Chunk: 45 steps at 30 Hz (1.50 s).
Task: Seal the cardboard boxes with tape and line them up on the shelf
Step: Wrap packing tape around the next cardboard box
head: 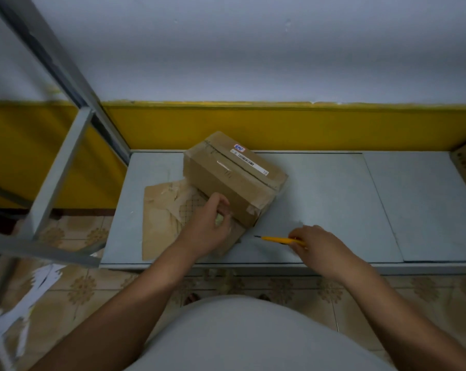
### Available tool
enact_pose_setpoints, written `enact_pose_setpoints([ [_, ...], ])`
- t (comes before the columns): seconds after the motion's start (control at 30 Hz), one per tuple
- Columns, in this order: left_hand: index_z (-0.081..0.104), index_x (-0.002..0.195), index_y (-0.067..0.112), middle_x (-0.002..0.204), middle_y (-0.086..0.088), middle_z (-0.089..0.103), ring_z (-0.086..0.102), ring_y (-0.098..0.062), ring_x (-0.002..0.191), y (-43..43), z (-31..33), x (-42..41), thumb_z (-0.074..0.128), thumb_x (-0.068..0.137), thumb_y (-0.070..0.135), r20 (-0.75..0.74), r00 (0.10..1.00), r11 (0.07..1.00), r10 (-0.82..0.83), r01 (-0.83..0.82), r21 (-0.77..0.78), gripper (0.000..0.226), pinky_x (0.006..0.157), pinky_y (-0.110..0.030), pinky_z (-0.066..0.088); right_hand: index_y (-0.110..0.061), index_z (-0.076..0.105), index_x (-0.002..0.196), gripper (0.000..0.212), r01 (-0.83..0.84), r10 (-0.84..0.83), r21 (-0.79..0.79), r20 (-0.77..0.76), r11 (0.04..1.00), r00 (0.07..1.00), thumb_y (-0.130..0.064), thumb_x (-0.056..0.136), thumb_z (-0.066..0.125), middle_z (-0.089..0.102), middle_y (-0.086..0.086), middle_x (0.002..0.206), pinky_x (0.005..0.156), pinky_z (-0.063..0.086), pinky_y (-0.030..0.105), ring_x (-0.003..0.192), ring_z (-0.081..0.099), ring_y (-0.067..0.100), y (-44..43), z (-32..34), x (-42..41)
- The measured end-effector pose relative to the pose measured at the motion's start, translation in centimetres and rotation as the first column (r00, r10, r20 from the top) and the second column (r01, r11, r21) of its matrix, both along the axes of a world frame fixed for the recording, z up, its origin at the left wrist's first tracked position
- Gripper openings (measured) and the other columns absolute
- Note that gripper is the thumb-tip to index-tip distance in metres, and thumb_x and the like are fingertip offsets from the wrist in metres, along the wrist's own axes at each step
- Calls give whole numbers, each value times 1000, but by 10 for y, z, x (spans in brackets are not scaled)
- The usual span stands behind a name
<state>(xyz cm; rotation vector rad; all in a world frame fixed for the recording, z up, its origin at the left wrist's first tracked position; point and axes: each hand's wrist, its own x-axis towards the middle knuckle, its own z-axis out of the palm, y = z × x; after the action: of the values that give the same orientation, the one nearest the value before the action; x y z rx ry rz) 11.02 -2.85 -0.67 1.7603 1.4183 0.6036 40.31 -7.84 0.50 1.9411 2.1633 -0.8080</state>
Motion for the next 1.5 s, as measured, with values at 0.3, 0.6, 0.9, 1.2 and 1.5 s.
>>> enact_pose_setpoints([
  [0.3,54,143,32,126,4,68,67,-18,110,35,-25,-53,63,100,18,-397,914,975,-82,156,157,46,87,-31,54,-33,70,122,36,230,-208,271,-111,935,972,-20,88,77,70,-8,112,80,32,36,106,60,28,-1,-97,48],
  [0.6,46,151,47,132,-4,60,58,-23,118,26,-76,-51,57,102,13,-537,812,940,-227,326,97,60,87,-34,54,-28,69,123,51,328,-296,354,-143,876,944,-6,77,77,68,-3,120,98,38,43,121,57,30,-2,-127,41],
  [0.9,51,147,47,125,5,65,56,-18,115,20,-76,-53,59,97,12,-542,829,937,-136,285,201,61,84,-30,47,-11,64,133,32,700,-500,10,-693,714,520,-15,101,63,65,6,132,103,46,32,124,59,21,112,-62,17],
  [1.2,65,138,31,139,14,64,54,-19,122,9,-64,-50,67,94,12,-378,925,900,-44,201,386,48,97,-42,49,-15,67,131,35,538,-457,-115,-689,835,562,-25,97,70,68,3,124,98,50,34,116,64,21,137,-66,-5],
  [1.5,54,148,21,136,12,64,63,5,118,3,-31,10,67,101,11,267,927,963,265,-266,-33,50,96,-15,54,-22,69,116,20,639,-419,-24,-774,769,474,-23,96,73,71,-5,108,75,49,11,101,66,10,84,-50,-18],
])
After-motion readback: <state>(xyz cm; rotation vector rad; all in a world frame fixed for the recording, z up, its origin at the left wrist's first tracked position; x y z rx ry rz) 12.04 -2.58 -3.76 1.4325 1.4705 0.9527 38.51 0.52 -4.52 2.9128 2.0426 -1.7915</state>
